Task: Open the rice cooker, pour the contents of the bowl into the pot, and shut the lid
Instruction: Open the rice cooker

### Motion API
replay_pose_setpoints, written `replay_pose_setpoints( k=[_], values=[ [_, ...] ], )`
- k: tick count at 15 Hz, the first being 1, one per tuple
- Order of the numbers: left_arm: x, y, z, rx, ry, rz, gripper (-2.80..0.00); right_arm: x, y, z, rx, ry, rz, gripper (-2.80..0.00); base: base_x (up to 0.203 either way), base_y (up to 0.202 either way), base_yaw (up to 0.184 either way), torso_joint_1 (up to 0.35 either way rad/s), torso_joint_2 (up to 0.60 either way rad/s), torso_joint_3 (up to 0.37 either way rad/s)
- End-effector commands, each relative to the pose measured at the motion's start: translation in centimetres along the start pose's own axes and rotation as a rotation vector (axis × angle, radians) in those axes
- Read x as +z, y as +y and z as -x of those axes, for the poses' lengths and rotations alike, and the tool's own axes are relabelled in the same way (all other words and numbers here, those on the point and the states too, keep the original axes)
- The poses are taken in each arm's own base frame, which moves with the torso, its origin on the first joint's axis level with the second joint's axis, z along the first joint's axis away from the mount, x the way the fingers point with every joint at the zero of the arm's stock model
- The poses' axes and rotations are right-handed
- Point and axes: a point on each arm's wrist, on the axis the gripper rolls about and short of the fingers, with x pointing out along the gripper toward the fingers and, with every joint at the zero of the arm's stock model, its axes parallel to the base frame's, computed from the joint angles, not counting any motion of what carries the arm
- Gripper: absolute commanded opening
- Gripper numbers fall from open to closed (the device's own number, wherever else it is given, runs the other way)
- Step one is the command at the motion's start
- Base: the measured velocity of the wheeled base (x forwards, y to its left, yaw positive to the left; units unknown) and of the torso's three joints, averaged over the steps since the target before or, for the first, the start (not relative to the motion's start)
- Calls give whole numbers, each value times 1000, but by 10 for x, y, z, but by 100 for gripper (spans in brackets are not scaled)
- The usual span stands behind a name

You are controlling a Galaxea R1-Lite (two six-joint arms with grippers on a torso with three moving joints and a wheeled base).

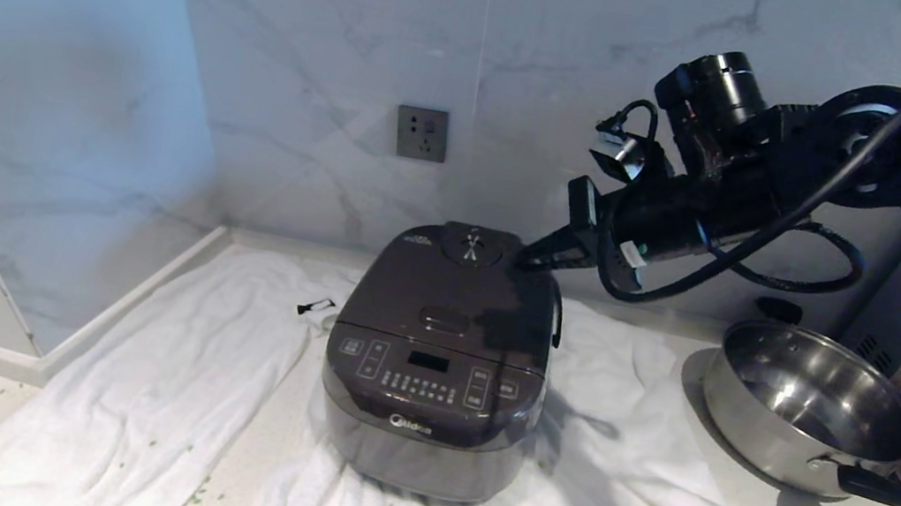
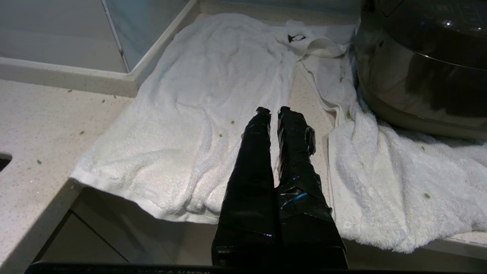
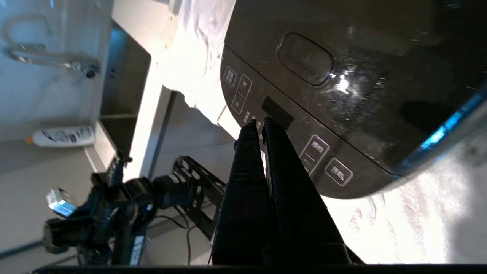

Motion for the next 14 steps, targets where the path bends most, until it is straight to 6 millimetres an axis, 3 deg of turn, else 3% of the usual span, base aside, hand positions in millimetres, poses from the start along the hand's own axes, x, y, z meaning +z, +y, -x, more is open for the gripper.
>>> replay_pose_setpoints(
  k=[1,4,7,14],
  values=[
    [0,0,0,0,3,1,-280,-6,2,-20,6,50,14,-280,0,0,0,0,0,0],
    [0,0,0,0,2,1,-280,-13,8,-37,10,90,28,-280,0,0,0,0,0,0],
    [0,0,0,1,1,1,-280,-12,-6,-57,-9,122,13,-280,0,0,0,0,0,0],
    [0,0,0,1,2,1,-280,-2,-20,-78,-16,54,56,-280,0,0,0,0,0,0]
  ],
)
